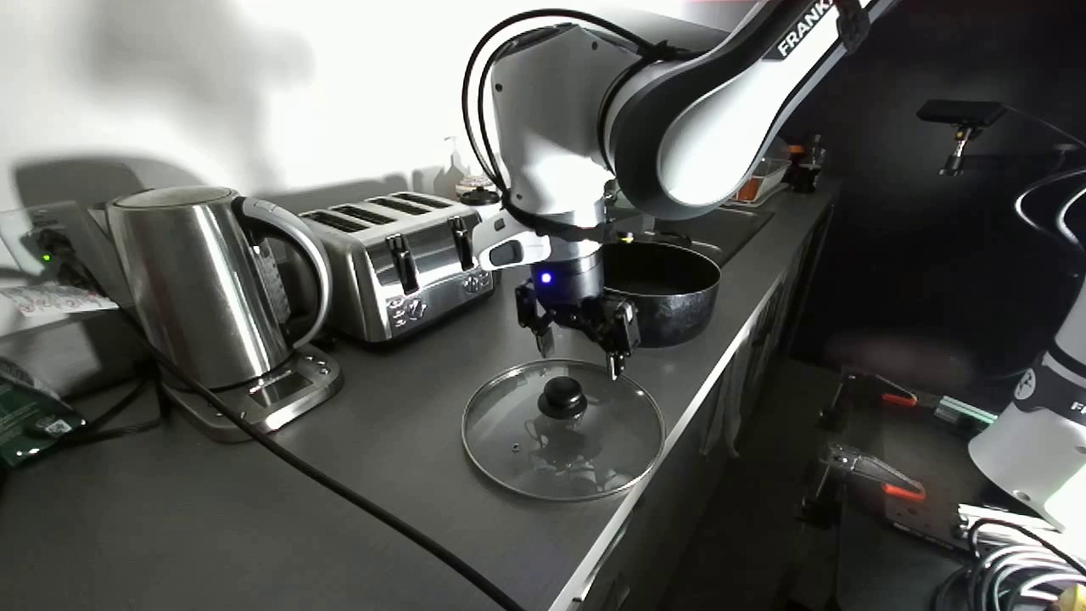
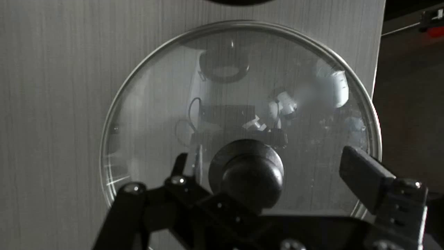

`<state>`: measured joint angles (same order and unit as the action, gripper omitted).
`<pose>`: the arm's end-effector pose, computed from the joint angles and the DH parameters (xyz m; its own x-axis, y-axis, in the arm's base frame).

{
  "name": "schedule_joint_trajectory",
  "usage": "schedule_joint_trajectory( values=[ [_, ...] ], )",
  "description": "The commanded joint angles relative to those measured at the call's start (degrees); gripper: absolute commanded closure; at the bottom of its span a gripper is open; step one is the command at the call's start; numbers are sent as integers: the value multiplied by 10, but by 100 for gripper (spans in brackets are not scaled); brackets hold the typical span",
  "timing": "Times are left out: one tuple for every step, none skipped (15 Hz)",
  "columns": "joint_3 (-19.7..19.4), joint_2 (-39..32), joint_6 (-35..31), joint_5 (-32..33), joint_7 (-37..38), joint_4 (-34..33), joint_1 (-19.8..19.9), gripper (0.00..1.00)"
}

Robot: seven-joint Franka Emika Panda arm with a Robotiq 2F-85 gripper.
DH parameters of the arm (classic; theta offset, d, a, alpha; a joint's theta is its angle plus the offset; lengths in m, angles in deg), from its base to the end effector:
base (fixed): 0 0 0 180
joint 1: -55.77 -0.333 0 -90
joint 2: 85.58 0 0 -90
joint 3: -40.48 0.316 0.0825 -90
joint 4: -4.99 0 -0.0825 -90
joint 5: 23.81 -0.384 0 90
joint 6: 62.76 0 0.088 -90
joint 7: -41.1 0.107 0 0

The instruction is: Put the lid on the pot

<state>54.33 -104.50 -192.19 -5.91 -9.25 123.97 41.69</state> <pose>0.5100 0.2591 0.2623 -0.0058 0.9809 -0.1945 0.9997 0.0009 -0.0253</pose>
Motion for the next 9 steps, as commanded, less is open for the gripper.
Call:
schedule_joint_trajectory(
  values=[
    [4,-41,-6,21,3,-39,-6,0],
    [4,-49,-7,23,4,-44,-8,0],
    [4,-54,-7,25,4,-49,-9,0],
    [4,-60,-7,25,3,-54,-10,0],
    [4,-66,-7,26,3,-59,-11,0],
    [4,-70,-6,26,4,-63,-12,0],
    [4,-74,-6,26,3,-66,-13,0],
    [5,-77,-5,24,2,-69,-13,0],
    [5,-79,-4,24,2,-72,-13,0]
  ],
)
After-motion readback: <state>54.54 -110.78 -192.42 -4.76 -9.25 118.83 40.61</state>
